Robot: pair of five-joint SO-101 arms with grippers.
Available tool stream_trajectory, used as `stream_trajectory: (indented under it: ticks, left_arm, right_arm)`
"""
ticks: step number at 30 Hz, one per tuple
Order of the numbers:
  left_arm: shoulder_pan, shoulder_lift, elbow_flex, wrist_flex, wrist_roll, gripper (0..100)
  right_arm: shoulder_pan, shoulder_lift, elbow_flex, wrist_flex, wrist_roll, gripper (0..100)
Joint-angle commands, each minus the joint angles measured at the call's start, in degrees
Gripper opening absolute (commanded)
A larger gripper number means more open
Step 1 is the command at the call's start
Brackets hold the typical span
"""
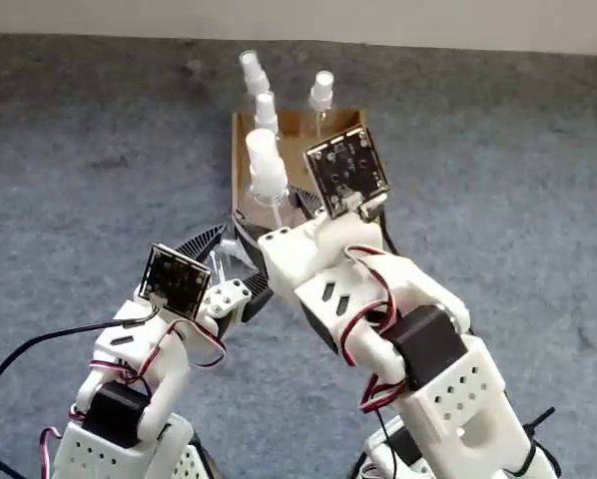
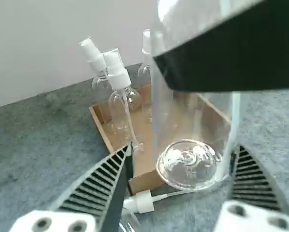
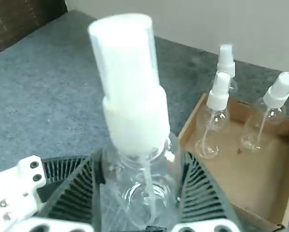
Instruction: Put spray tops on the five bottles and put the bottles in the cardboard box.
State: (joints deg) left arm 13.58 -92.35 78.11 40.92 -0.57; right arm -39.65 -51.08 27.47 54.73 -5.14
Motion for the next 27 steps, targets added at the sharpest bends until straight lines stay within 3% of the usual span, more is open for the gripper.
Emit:
stream_trajectory:
  ticks: [1, 6, 9, 15, 27]
  left_arm:
    - [-0.8, 0.3, -0.1, -1.0, -0.2, 26]
    - [-1.1, 0.3, 0.2, -0.8, -0.2, 24]
    - [-5.1, 0.3, 0.3, -0.5, 0.0, 16]
    - [-11.6, 0.3, 0.2, -0.8, 0.2, 0]
    - [-11.6, 0.3, 0.3, -0.8, 0.1, 1]
  right_arm:
    - [2.3, -1.0, -3.6, -1.5, 0.7, 0.4]
    - [13.9, 5.2, -3.9, -12.4, 0.7, 0.4]
    - [18.2, 11.0, -3.9, -16.0, 0.4, 0.4]
    - [19.1, 20.4, -3.6, -26.9, 0.7, 0.4]
    - [21.1, 35.4, -3.5, -39.3, 6.7, 0.4]
